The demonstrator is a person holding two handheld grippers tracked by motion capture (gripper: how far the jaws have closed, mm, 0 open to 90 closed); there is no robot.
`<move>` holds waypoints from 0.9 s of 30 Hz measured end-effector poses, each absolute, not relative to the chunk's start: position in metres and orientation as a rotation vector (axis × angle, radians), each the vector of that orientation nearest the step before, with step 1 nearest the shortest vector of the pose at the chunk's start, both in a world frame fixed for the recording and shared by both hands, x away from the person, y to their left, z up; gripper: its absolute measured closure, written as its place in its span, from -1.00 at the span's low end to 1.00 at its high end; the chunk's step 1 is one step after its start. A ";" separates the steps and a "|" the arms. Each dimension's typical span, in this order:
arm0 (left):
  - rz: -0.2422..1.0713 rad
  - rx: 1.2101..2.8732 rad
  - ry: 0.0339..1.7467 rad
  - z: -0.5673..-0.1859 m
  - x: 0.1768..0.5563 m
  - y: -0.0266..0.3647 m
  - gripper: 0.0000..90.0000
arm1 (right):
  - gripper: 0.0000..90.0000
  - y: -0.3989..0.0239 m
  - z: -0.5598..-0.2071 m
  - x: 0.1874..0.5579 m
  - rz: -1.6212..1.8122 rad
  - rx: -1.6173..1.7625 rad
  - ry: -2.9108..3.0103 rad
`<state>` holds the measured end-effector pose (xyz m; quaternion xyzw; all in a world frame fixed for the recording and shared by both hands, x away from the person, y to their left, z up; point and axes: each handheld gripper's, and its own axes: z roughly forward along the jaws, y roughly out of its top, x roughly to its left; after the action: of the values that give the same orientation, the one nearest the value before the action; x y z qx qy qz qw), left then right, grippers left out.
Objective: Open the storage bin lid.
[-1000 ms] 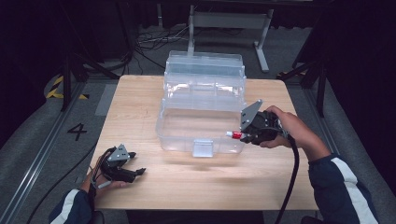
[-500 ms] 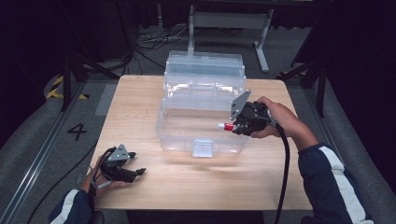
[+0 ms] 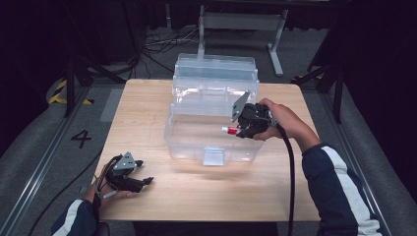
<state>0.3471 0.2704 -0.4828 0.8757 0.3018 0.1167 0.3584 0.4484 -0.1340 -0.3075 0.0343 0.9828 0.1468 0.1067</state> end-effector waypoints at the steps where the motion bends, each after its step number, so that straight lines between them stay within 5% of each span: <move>1: 0.302 2.259 0.780 -0.483 0.347 0.270 -0.47 | 0.57 -0.132 -0.308 0.450 0.422 0.101 2.901; 27: 0.302 2.260 0.779 -0.483 0.347 0.270 -0.47 | 0.57 -0.116 -0.357 0.481 0.313 0.133 2.986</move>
<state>0.3470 0.2705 -0.4828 0.8757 0.3020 0.1170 0.3581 0.4812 -0.1159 -0.3565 0.0443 0.9913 0.1039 0.0683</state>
